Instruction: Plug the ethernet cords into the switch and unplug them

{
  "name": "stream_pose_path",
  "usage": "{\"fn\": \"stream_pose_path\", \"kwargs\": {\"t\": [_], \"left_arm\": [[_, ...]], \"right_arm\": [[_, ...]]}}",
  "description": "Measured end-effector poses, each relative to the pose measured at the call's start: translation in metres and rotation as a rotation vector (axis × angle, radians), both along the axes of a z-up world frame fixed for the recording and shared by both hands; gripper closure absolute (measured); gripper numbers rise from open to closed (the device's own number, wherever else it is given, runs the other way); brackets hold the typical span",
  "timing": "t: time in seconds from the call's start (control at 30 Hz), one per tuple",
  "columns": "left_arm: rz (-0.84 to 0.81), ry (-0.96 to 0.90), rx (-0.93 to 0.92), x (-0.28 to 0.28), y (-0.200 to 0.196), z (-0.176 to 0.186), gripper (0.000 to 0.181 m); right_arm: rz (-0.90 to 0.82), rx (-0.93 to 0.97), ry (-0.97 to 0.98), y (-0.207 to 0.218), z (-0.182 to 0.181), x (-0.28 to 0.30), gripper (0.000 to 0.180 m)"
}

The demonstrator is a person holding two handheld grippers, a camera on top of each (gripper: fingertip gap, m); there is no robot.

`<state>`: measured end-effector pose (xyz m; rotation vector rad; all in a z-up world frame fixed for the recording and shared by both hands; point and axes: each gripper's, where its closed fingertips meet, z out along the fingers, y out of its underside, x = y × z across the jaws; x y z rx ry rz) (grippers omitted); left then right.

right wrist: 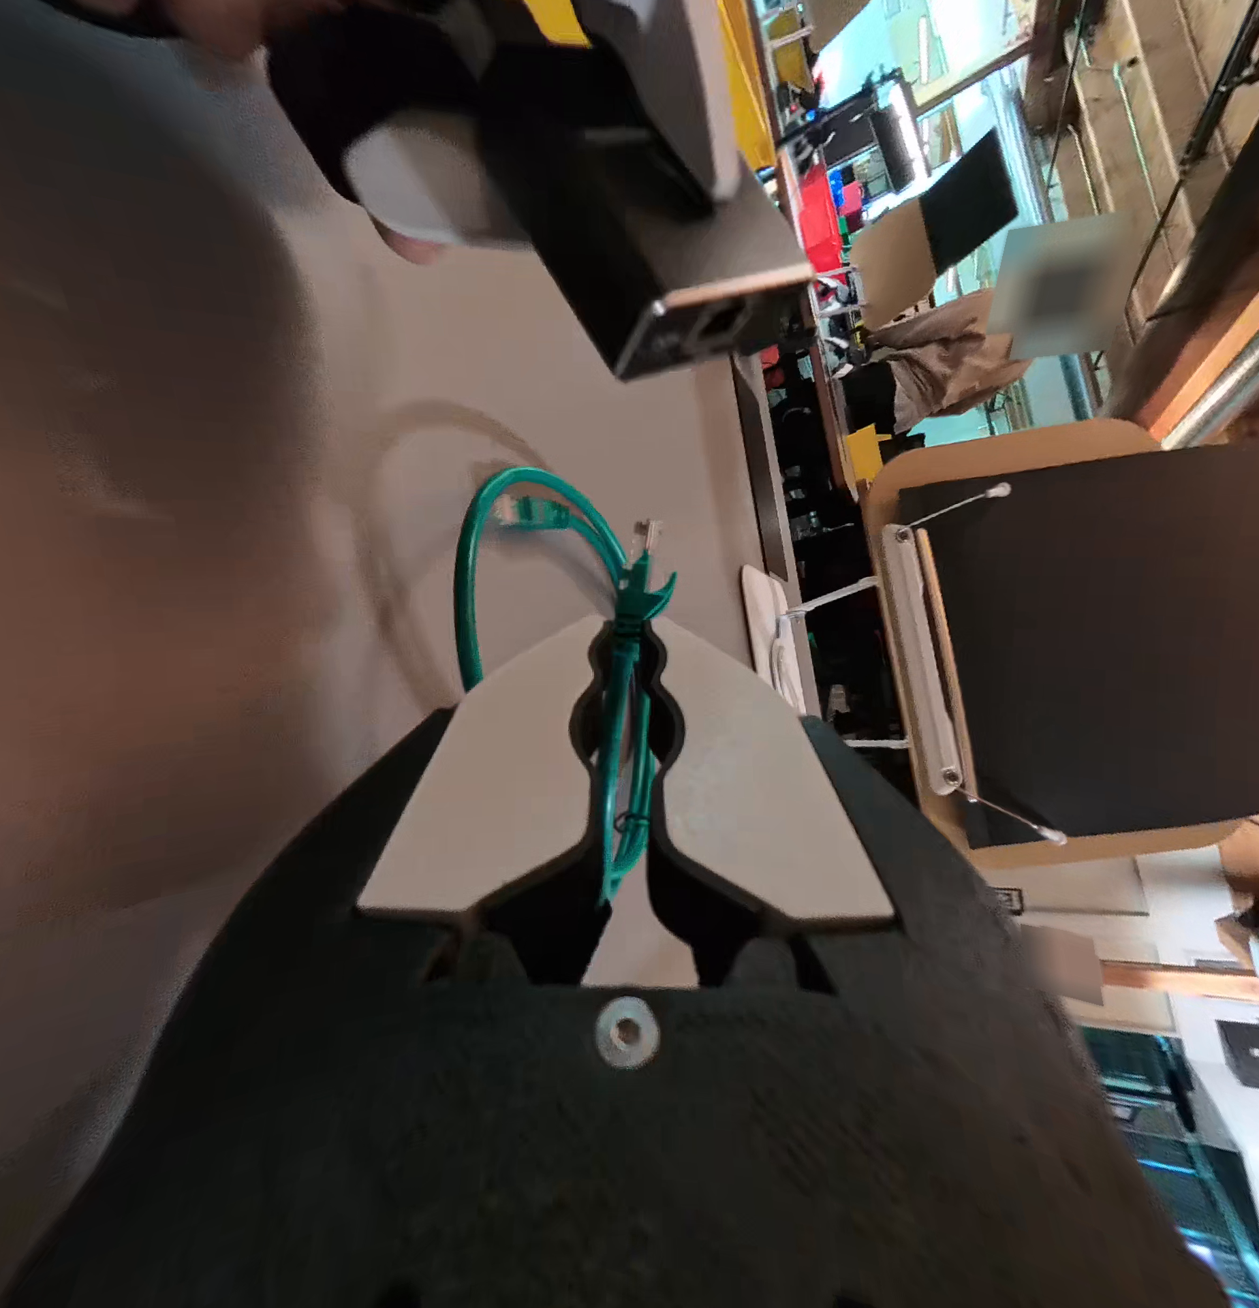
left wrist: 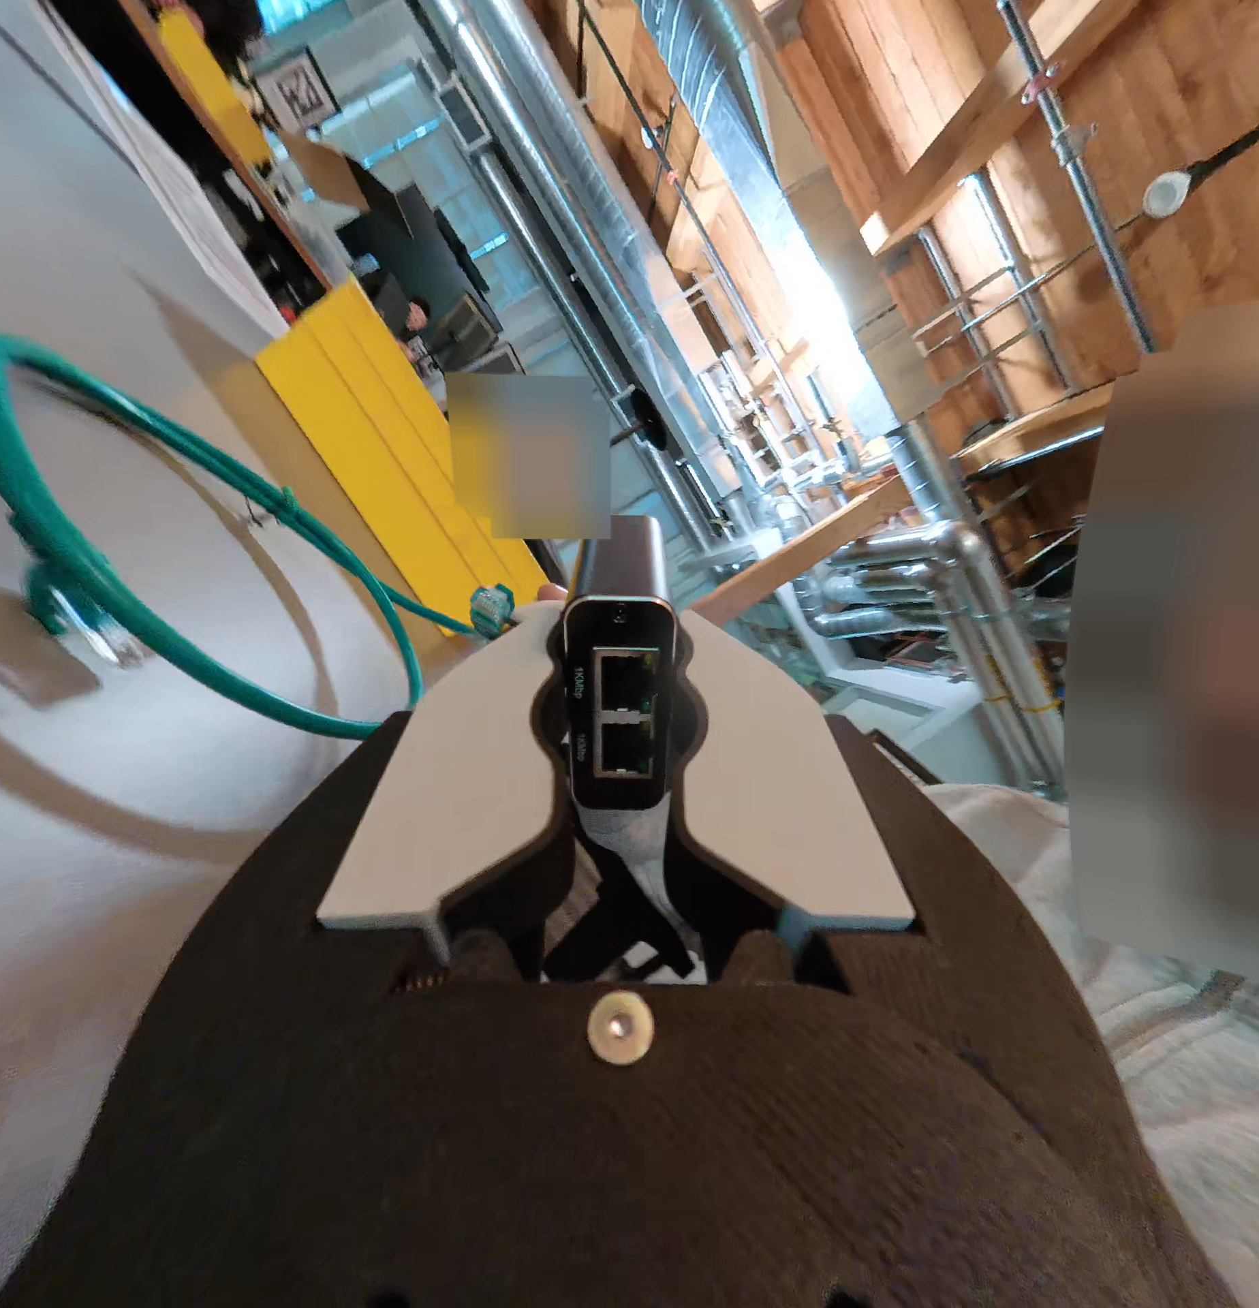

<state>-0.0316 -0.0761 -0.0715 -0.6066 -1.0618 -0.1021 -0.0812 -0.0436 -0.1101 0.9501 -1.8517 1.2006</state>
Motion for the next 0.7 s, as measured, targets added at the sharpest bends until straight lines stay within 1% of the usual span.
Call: {"fn": "stream_pose_path", "kwargs": {"t": [0.07,0.17,0.23,0.3,0.47,0.5,0.53,0.7], "left_arm": [[-0.071,-0.036,0.057,-0.007,0.01,-0.006,0.156],[-0.176,-0.098,0.066,-0.016,0.021,-0.018,0.156],[-0.277,-0.139,0.055,-0.017,0.029,-0.026,0.155],[-0.328,-0.169,0.044,-0.018,0.032,-0.031,0.156],[-0.325,-0.221,0.039,-0.019,0.027,-0.038,0.156],[-0.32,-0.234,0.037,-0.019,0.027,-0.04,0.156],[-0.312,-0.242,0.034,-0.019,0.026,-0.041,0.157],[-0.29,-0.246,0.034,-0.019,0.023,-0.042,0.156]], "right_arm": [[0.016,0.002,0.008,0.008,-0.001,0.003,0.174],[0.023,-0.004,0.001,0.02,-0.001,0.002,0.174],[0.02,-0.013,0.039,0.026,0.0,0.0,0.174],[0.004,-0.012,0.103,0.031,0.0,-0.003,0.174],[-0.002,-0.011,0.256,0.03,-0.003,0.002,0.175],[-0.004,-0.02,0.282,0.028,-0.002,0.003,0.18],[-0.003,-0.028,0.307,0.027,-0.001,0.004,0.18],[0.012,-0.012,0.366,0.023,-0.006,0.008,0.18]]}}
